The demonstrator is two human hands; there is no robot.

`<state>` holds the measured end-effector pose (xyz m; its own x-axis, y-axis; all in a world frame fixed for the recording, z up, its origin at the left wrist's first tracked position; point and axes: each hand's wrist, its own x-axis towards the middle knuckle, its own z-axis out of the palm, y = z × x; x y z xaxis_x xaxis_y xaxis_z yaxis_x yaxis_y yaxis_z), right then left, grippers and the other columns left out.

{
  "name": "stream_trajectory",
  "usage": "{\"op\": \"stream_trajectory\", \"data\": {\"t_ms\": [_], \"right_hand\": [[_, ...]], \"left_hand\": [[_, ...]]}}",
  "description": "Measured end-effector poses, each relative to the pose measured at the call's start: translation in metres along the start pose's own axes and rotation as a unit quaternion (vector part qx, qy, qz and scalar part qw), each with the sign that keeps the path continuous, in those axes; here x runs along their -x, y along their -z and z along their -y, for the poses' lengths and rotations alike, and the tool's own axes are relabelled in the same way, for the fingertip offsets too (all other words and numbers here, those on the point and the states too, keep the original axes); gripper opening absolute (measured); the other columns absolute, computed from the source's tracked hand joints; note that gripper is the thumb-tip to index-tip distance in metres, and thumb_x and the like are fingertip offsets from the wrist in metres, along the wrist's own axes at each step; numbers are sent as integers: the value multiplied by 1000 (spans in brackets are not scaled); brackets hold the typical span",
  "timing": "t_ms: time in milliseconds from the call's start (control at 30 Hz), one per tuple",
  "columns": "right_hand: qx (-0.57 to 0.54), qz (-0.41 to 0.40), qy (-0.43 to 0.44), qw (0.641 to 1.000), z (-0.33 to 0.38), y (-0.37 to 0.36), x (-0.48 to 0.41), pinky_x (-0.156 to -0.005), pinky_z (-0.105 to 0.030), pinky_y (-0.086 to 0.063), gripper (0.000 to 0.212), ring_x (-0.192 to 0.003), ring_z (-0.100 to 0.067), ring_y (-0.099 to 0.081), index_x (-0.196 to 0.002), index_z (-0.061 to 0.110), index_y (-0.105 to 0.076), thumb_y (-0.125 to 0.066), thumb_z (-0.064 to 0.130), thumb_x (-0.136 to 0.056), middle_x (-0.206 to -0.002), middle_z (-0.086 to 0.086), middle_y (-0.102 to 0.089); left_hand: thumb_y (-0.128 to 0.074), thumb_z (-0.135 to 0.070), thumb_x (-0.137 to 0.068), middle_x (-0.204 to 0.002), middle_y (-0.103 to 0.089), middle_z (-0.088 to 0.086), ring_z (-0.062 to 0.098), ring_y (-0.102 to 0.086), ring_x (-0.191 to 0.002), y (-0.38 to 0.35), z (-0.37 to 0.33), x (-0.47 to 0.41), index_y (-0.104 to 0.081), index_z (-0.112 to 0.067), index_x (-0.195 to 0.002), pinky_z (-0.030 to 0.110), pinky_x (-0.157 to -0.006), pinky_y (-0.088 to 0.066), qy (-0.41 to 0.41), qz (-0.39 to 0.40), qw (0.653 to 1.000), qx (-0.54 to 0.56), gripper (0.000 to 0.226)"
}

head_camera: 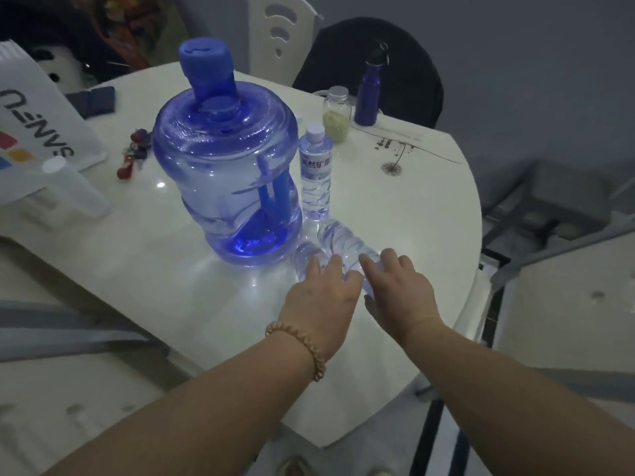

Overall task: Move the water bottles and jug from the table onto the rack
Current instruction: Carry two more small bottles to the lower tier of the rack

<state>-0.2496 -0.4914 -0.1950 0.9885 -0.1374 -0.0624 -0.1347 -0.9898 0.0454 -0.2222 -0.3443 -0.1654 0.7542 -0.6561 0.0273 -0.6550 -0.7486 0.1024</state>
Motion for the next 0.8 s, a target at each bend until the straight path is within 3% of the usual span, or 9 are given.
{"op": "stream_trajectory", "data": {"t_ms": [100, 200, 333, 433, 533, 633, 733, 800], "right_hand": [[-33, 15, -31, 999, 1, -27, 16, -56, -31, -37, 68, -93, -28, -47, -142, 26, -24, -58, 25, -83, -125, -7, -39], [-53, 16, -39, 998, 0, -48, 32, -55, -31, -35, 69, -85, -30, -51, -142, 28, -25, -59, 31, -83, -123, -9, -42], [-57, 1, -43, 997, 1, -60, 41, -57, -34, -34, 68, -81, -32, -53, -144, 26, -29, -59, 37, -84, -119, -11, -47], [-63, -1, -53, 997, 6, -59, 39, -69, -39, -40, 66, -83, -33, -51, -145, 21, -28, -55, 29, -85, -117, -14, -49], [-62, -37, -35, 997, 7, -59, 37, -89, -51, -40, 66, -101, -40, -50, -137, 13, -42, -62, 20, -74, -114, -18, -53], [-60, -79, 8, 995, 9, -58, 30, -98, -62, -35, 61, -123, -50, -40, -126, 9, -54, -71, 23, -69, -128, -22, -52], [-72, -41, 31, 996, 7, -58, 21, -105, -64, -24, 69, -137, -46, -20, -137, 17, -44, -69, 29, -74, -149, -17, -32], [-80, -1, 40, 996, 1, -61, 17, -109, -60, -18, 74, -141, -39, -8, -144, 24, -31, -62, 34, -79, -156, -11, -18]], "left_hand": [[-46, -2, -84, -143, -29, 13, 44, -14, -137, -24, -13, 13, -38, -19, -123, 44, -76, -55, 28, 47, 998, 23, 43], [-50, -2, -82, -140, -30, 11, 42, -11, -137, -44, -22, 23, -38, -20, -122, 41, -69, -54, 39, 55, 998, 22, 46], [-65, -2, -68, -124, -51, 13, 46, -36, -125, -61, -26, 29, -56, -16, -106, 40, -56, -53, 34, 10, 999, 26, 42], [-73, 1, -52, -109, -60, 13, 47, -50, -111, -74, -26, 35, -62, -13, -92, 40, -47, -53, 36, -19, 998, 39, 44], [-75, -14, -54, -111, -58, 9, 44, -42, -117, -82, -30, 35, -60, -16, -92, 43, -54, -53, 84, -12, 993, 85, 41], [-64, -34, -68, -116, -50, 3, 32, -29, -119, -85, -34, 27, -56, -22, -94, 41, -62, -49, 104, -16, 992, 66, 30], [-59, -39, -69, -122, -46, 5, 31, -33, -113, -84, -32, 19, -53, -26, -108, 42, -70, -46, 137, -32, 989, 49, 42], [-54, -46, -69, -135, -34, 7, 35, -25, -123, -86, -27, 15, -41, -28, -127, 50, -89, -41, 168, -10, 984, 64, 62]]}}
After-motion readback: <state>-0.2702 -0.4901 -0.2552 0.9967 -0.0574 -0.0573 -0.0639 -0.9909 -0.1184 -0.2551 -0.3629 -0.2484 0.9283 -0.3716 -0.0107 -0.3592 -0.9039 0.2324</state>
